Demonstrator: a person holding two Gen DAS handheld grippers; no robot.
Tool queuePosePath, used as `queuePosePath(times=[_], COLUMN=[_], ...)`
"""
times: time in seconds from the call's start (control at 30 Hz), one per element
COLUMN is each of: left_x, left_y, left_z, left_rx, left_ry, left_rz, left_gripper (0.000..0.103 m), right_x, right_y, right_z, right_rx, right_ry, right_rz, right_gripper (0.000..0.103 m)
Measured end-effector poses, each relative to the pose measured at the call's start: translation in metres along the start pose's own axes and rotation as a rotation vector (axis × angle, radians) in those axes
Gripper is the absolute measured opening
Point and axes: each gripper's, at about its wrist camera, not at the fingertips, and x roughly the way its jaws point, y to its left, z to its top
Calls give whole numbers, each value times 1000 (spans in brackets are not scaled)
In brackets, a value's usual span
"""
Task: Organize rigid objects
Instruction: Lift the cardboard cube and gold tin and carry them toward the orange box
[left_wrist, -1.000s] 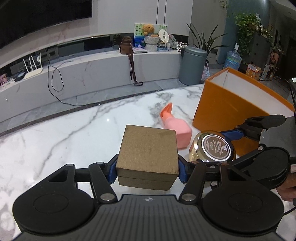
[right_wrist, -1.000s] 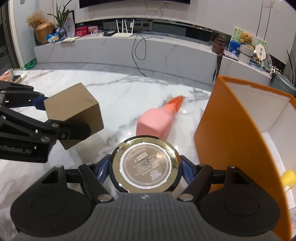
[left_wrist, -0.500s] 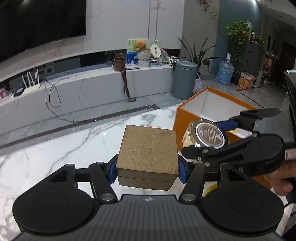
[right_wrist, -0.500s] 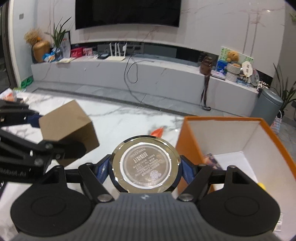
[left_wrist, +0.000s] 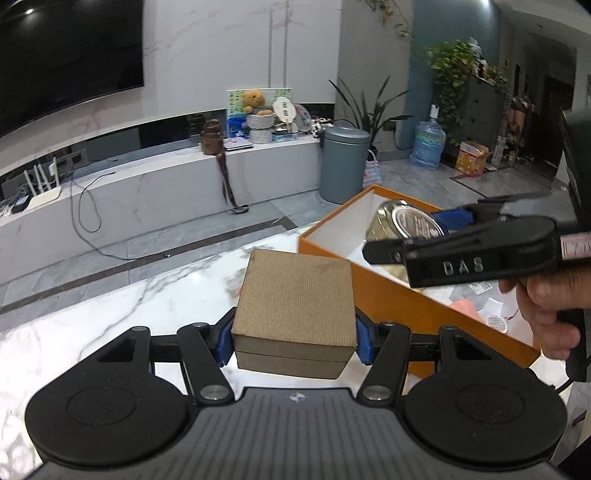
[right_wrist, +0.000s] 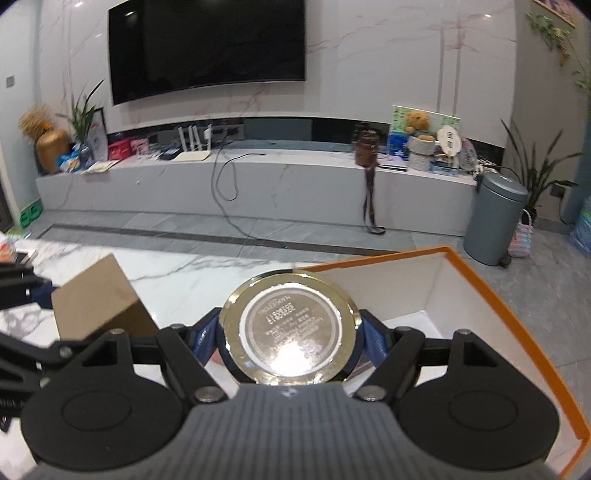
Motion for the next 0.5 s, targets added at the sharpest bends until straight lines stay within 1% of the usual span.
queuePosePath(times=[0.1,0.23,0.5], left_x=[5,14,41], left_y=[-12,-29,-61], left_z=[7,18,42], left_rx=[19,31,87], left_ry=[3,-3,8], left_rz=[-13,-41,-76], left_gripper=[69,69,69], right_x=[-6,-11,-15], right_y=[-12,-31,-72], right_z=[4,9,8], right_rx=[33,69,134], right_ry=[-15,-27,-4], right_rz=[-17,-63,-145], right_gripper=[75,75,75])
